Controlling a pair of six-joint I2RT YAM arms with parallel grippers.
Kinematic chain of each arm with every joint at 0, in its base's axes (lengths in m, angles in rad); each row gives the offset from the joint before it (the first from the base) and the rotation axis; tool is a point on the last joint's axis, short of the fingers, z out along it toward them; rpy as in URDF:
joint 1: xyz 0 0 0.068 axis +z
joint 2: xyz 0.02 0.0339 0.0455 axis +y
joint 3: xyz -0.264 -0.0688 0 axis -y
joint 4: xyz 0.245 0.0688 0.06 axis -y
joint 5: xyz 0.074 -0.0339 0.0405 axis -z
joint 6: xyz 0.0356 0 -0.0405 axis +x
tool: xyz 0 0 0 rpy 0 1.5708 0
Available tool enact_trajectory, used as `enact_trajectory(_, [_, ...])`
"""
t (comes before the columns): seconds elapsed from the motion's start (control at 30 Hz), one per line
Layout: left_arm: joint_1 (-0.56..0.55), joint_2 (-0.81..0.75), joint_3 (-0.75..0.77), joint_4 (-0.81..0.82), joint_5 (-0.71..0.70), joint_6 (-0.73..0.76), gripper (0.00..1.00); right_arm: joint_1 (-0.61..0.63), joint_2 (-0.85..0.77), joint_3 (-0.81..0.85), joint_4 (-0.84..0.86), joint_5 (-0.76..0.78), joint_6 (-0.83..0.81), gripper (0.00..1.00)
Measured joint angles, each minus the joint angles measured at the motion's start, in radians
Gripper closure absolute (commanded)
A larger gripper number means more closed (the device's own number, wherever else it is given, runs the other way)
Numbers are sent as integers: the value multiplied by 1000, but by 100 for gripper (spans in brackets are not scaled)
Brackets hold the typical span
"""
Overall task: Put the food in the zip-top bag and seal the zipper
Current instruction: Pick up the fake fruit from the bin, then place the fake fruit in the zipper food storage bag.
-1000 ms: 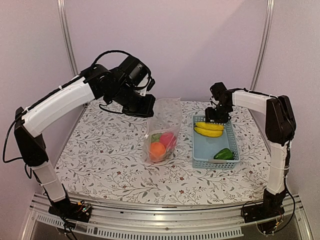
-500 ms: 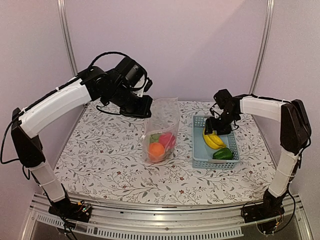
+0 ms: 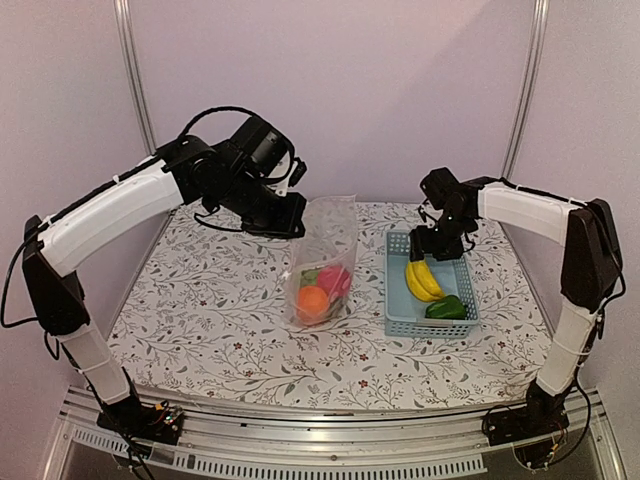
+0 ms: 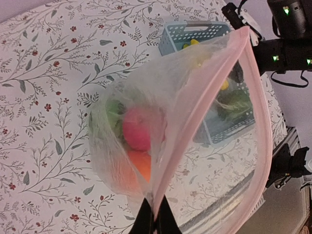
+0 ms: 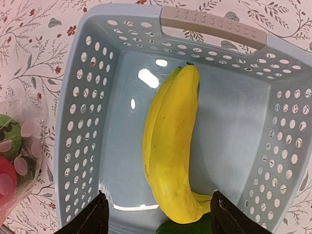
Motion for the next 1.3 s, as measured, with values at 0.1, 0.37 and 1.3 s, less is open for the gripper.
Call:
enact_trajectory(0.1, [0, 0, 0, 0, 2, -1, 100, -1, 46, 21, -5, 3, 6, 34])
enact_trajectory(0.37, [0, 0, 4, 0, 7, -7, 100, -1, 169, 66, -4, 5, 3, 43])
enact_trajectory(1.3, [4, 4, 29, -1, 18, -7, 100, 50, -311, 86, 30, -150, 165, 87])
